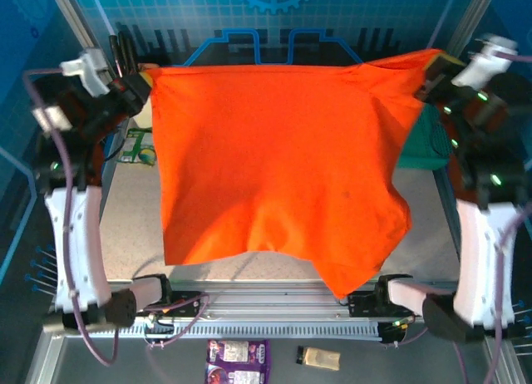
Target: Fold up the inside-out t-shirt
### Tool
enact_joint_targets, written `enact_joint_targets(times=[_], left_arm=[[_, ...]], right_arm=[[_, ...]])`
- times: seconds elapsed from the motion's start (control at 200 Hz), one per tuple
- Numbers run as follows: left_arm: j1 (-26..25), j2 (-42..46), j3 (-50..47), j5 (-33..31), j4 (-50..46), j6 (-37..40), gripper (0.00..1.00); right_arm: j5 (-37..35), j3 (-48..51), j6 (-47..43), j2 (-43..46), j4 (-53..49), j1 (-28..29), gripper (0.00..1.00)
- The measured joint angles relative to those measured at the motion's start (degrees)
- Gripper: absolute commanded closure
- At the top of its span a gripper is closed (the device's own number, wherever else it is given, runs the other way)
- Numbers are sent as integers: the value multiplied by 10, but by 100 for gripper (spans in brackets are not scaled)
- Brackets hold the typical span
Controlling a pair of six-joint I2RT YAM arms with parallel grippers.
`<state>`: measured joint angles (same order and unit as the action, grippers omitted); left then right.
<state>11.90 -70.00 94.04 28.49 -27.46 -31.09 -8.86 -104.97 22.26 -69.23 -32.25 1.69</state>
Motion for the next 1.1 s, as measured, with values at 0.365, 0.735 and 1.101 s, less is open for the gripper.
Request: enact_joint_targets(times=[0.365, 0.735, 1.101], left_arm=[[-1, -356, -67, -17, 85, -6, 79], [-44, -417, 63, -89, -23, 41, 52], [-171, -251, -229, -114, -33, 48, 54]], right_arm=[[47, 6, 48, -388, 85, 30, 62], [104, -132, 67, -553, -31, 48, 47], [246, -16, 85, -541, 29, 84, 41]])
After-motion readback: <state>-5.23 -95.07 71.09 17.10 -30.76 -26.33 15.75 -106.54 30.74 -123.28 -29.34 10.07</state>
